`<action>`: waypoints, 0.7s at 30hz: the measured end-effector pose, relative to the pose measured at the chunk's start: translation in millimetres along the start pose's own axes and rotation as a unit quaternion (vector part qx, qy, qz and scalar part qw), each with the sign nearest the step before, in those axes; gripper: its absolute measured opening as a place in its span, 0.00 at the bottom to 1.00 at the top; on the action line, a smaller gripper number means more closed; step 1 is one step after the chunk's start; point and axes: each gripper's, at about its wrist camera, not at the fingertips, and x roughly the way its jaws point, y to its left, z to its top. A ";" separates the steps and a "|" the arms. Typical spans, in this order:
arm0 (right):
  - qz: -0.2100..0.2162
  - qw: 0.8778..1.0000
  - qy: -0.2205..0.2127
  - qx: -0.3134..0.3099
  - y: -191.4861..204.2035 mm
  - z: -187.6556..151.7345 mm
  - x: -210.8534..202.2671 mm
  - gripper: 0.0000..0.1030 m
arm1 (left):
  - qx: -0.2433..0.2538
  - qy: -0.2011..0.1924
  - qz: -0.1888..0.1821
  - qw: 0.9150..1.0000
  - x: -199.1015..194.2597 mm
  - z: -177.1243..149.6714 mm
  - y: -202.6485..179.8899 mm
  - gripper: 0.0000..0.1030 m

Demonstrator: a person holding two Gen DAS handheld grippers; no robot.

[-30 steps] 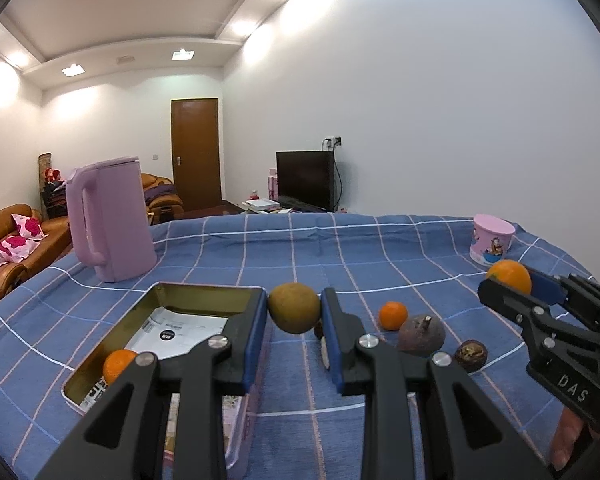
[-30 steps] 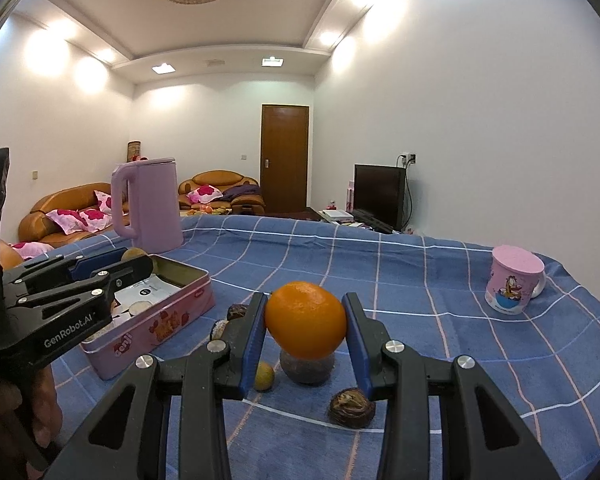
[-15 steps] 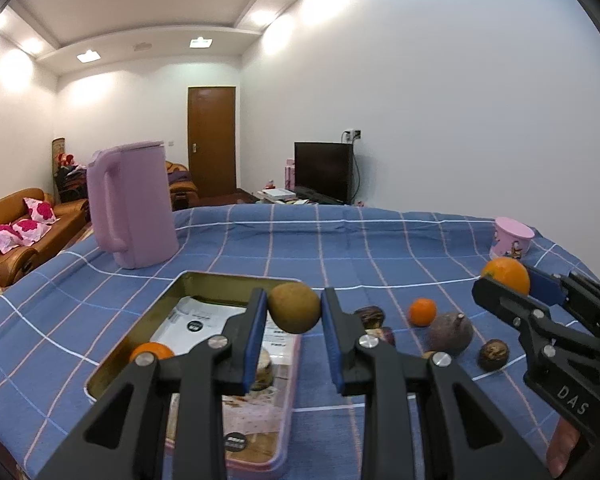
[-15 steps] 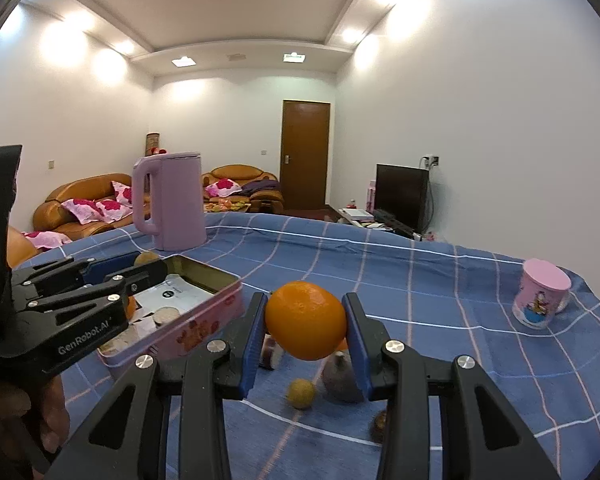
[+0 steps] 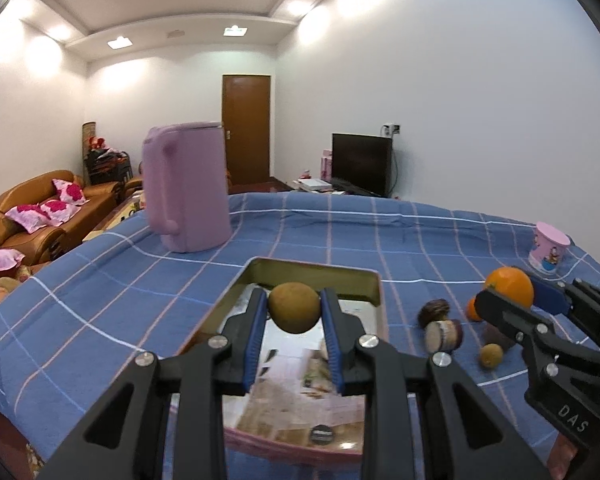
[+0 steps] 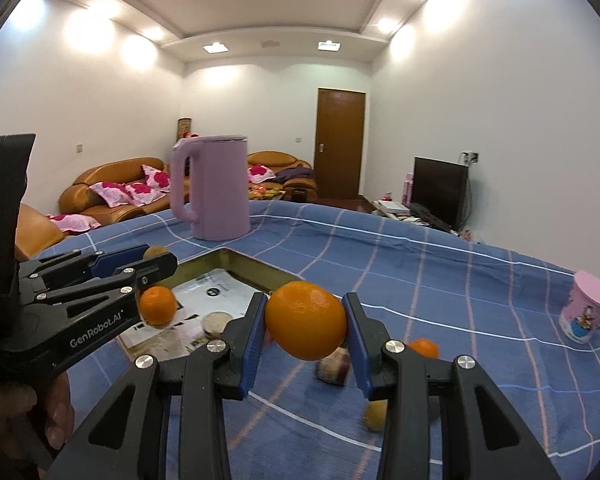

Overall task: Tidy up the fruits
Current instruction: 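Lift and carry the orange and yellow fruit over the tin tray with both grippers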

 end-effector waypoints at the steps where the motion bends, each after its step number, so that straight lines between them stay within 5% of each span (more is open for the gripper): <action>1: 0.004 1.000 0.001 -0.002 3.3 0.6 2.3 0.39 | -0.002 0.001 0.003 1.000 0.4 -0.3 3.7 0.28; 12: 0.043 0.999 0.023 -0.018 34.7 -2.0 23.3 0.39 | -0.018 0.028 0.026 0.999 2.1 -9.1 41.6 0.28; 21: 0.065 0.996 0.046 -0.033 55.2 -1.3 38.9 0.39 | -0.006 0.036 0.018 0.999 2.6 -15.5 35.9 0.28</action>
